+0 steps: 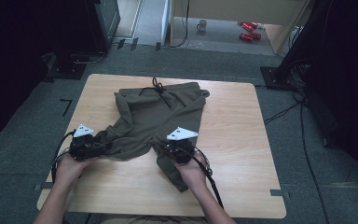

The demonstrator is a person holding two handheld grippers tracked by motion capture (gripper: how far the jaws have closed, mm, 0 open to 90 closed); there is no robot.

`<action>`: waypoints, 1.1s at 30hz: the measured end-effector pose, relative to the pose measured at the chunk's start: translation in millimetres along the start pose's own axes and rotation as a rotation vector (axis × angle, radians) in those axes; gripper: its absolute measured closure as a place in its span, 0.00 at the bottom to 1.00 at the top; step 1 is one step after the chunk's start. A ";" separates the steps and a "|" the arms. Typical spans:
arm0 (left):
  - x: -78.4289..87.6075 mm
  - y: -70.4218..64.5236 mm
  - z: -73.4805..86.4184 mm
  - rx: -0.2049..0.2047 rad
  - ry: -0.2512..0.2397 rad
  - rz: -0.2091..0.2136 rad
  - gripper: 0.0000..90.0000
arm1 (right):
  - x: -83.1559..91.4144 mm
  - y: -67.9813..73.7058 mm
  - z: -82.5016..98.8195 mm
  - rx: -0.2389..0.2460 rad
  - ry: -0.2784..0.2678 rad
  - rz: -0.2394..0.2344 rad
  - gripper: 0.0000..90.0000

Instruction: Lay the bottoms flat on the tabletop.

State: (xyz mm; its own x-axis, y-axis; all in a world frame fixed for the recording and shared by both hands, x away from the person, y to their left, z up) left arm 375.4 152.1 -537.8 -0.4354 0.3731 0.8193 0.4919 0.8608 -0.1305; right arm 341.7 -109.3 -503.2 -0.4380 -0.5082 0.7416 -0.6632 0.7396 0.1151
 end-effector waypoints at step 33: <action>-12.9 4.3 -13.1 0.001 0.010 -0.007 0.45 | 75.5 -113.3 100.0 -0.253 0.044 0.215 0.94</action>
State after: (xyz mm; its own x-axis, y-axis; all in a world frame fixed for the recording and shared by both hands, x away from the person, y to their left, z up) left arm 392.9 146.4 -541.7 -0.4317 0.3636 0.8255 0.4878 0.8639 -0.1254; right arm 323.1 -275.6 -526.4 -0.5214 -0.3127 0.7940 -0.3838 0.9169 0.1091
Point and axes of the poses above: each handheld gripper's, and its own axes: x roughly backward along the jaws, z roughly out of its underside, y roughly to its left, the point moved 8 cm from there along -x, roughly forward along the jaws, and after that the axes turned 13 degrees about y, right-handed, at the moved point
